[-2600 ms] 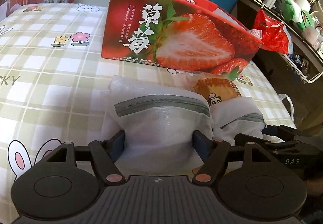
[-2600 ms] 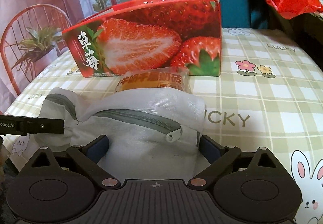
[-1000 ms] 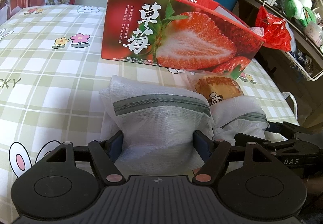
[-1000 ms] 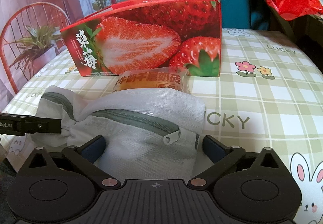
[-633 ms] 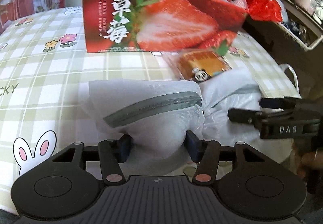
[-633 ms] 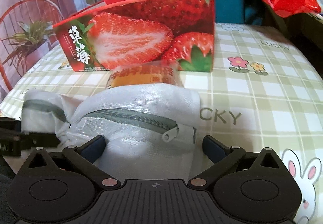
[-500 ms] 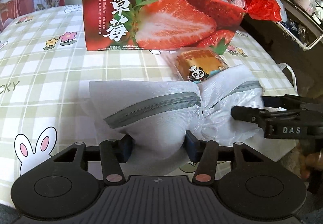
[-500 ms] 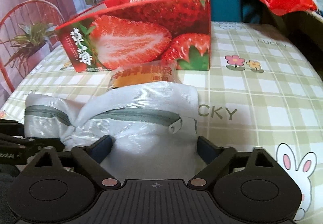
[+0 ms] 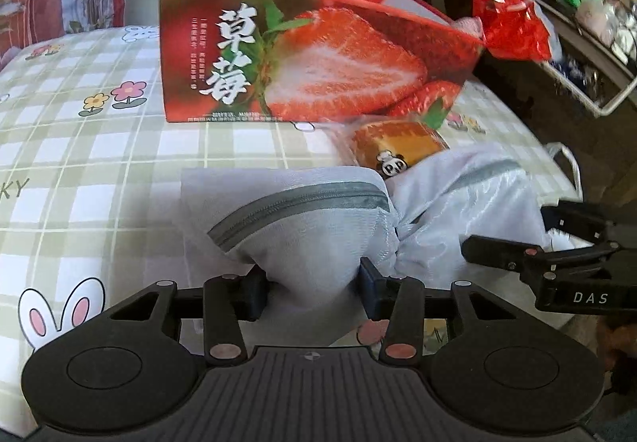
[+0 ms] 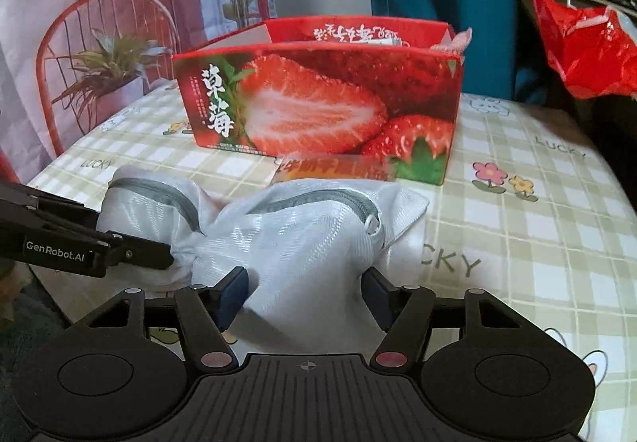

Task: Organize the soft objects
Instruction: 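Close both grippers on the white mesh bag and lift it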

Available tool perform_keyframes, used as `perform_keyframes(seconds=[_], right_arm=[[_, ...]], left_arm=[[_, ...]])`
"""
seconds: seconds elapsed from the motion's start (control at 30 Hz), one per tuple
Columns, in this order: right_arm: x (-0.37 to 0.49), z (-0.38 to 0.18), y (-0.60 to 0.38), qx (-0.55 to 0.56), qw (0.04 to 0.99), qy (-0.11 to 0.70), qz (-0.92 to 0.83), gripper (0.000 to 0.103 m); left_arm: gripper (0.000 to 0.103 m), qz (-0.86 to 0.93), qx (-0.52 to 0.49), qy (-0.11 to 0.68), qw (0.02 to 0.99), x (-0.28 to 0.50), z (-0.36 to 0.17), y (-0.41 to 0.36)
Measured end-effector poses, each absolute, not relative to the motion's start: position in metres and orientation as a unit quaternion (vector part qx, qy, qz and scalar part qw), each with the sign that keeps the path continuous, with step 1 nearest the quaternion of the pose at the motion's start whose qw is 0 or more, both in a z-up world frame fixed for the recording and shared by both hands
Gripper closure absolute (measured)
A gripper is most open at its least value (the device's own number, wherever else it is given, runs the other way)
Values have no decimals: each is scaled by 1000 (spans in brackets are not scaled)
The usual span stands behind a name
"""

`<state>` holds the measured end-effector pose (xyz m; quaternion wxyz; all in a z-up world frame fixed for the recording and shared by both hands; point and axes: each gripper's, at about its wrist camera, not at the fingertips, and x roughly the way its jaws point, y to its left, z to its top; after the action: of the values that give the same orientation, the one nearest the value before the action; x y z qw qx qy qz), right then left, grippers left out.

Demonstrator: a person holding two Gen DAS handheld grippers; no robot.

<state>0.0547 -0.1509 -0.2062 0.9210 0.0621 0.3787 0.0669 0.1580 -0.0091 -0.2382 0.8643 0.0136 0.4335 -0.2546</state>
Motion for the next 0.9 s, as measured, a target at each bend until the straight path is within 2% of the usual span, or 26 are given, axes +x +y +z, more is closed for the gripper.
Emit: perform_keyframes(seconds=[0.37, 0.47, 0.7, 0.73, 0.77, 0.9], right_arm=[[72, -232, -164, 100, 919, 375, 65, 42], [72, -235, -167, 109, 918, 373, 79, 49], [73, -240, -171, 131, 916, 367, 100, 57], [73, -240, -171, 134, 915, 367, 103, 60], [73, -240, -171, 136, 914, 368, 105, 64], [72, -234, -168, 135, 911, 370, 125, 76]], left_arm=[[55, -269, -33, 423, 865, 176, -252, 2], [55, -271, -41, 420, 865, 178, -254, 1], [55, -272, -49, 416, 867, 179, -256, 3], [57, -272, -50, 417, 866, 179, -256, 3], [64, -275, -52, 419, 864, 178, -255, 3], [73, -282, -56, 420, 861, 176, -247, 3]])
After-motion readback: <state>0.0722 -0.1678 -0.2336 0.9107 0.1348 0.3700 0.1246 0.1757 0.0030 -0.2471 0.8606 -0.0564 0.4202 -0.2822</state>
